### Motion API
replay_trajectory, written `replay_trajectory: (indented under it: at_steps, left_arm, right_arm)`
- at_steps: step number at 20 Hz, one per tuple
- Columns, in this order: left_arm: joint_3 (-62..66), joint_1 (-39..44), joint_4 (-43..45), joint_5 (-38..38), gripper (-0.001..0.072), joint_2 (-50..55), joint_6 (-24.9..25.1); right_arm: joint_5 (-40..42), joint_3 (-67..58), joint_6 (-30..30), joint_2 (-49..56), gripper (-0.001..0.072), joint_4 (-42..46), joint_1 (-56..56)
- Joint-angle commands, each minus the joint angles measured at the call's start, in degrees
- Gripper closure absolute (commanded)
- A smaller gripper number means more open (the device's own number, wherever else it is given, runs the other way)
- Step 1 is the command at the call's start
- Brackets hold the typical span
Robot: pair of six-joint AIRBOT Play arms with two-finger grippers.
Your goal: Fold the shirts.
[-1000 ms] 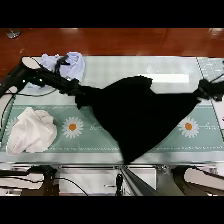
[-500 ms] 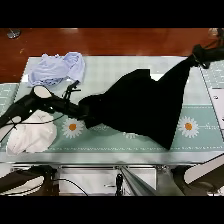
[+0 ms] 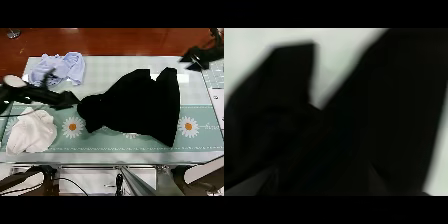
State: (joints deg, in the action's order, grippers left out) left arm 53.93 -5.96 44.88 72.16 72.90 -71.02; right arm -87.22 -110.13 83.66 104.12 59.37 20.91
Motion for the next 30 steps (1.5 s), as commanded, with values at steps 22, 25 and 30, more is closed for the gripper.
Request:
replay_trajectory:
  at_steps: [22, 25, 30]
  left_arm:
    - [1.2, 7.1, -11.9, 0.0, 0.068, 15.0, 8.9]
    - [1.2, 7.1, -12.0, -1.6, 0.068, 15.0, 8.9]
    - [1.2, 7.1, -12.0, -2.1, 0.068, 15.0, 8.9]
  right_arm:
    - [7.5, 84.5, -3.9, -50.9, 0.009, 6.5, 11.6]
    - [9.6, 84.5, -4.2, -46.9, 0.009, 5.2, 8.3]
    - [16.8, 84.0, -7.5, -39.2, 0.009, -3.9, 3.3]
